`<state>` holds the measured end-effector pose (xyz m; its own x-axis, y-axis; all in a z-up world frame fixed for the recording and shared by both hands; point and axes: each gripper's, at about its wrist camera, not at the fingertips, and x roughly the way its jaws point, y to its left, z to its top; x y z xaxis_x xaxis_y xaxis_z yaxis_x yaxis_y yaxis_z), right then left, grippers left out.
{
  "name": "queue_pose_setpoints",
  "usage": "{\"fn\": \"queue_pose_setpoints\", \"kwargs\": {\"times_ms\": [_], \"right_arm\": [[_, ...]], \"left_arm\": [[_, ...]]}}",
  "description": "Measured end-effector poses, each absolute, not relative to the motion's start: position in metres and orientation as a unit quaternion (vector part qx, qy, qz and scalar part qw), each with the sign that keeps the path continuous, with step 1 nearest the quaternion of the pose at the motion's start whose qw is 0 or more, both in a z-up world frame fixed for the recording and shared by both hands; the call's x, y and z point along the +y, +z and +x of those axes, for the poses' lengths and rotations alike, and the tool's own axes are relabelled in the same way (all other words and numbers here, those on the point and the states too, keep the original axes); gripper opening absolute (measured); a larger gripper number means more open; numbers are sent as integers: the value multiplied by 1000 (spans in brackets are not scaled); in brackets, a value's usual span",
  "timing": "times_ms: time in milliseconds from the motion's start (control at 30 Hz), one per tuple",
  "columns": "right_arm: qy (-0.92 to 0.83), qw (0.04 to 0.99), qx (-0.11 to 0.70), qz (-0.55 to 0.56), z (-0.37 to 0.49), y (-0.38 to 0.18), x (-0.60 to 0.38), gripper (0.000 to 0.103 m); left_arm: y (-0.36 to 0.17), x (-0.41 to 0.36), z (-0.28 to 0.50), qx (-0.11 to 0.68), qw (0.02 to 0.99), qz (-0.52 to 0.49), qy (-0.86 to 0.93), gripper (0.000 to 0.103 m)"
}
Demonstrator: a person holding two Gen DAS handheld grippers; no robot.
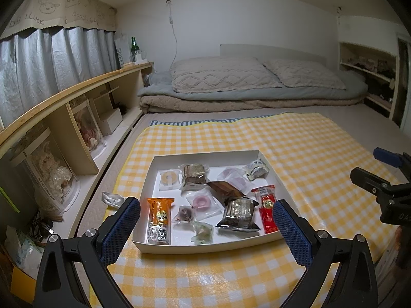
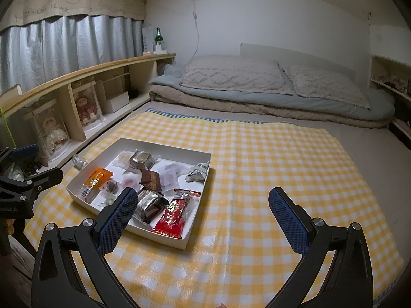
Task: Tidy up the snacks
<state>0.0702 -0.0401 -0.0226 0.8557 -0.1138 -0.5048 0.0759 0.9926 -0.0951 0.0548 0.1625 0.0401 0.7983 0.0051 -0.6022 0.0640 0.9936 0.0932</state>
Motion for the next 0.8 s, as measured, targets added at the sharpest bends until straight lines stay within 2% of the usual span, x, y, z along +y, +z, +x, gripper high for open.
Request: {"fn": "queue_pose_setpoints", "kwargs": {"times_ms": [800], "right_arm": [[-49,963,264,-36,70,-23,-40,103]], "left_arm": [[38,160,53,315,947,62,-14,103]]}}
